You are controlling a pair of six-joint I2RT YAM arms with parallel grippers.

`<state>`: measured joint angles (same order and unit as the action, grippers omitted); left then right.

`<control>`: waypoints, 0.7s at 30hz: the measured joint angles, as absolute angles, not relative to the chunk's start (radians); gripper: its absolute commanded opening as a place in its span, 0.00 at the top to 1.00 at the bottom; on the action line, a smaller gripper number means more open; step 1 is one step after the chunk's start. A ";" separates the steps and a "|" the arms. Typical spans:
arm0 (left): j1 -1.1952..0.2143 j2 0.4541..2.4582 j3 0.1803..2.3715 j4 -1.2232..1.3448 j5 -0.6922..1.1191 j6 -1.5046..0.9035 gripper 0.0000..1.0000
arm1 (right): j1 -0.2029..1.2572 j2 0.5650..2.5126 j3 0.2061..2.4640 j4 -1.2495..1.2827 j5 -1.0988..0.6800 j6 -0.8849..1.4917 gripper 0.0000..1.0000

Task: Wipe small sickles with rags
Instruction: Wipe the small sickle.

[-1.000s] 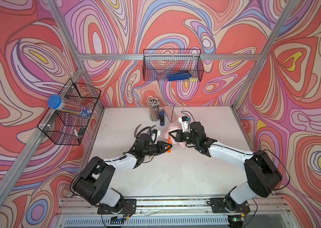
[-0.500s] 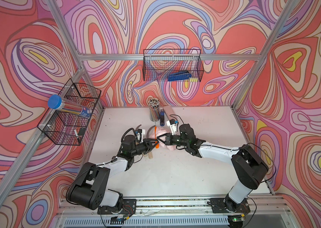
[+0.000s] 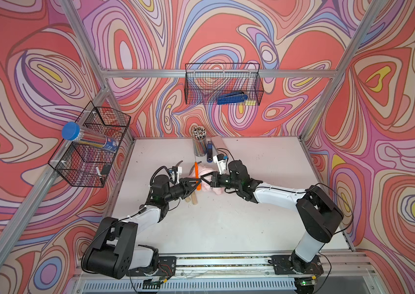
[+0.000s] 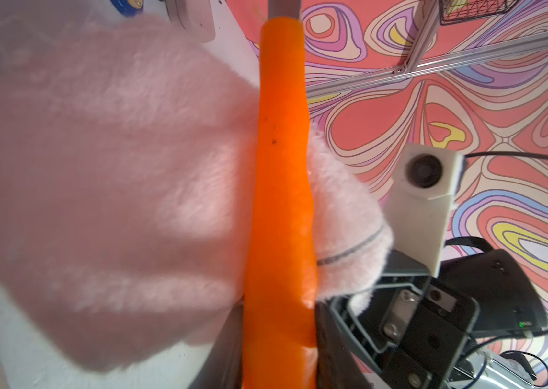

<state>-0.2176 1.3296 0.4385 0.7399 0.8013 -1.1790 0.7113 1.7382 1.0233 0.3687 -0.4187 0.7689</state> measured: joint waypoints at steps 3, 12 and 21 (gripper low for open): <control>-0.218 1.324 0.450 0.772 0.804 -1.180 1.00 | 0.683 1.739 1.002 0.324 -0.421 0.772 1.00; -0.222 1.329 0.488 0.774 0.820 -1.178 1.00 | 0.712 1.737 1.000 0.290 -0.442 0.763 1.00; -0.224 1.375 0.537 0.749 0.830 -1.162 1.00 | 0.774 1.685 1.002 0.226 -0.379 0.737 1.00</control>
<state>-0.2237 1.3746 0.5369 0.7486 0.8299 -1.1618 0.7742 1.6848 1.0023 0.2264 -0.3794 0.7372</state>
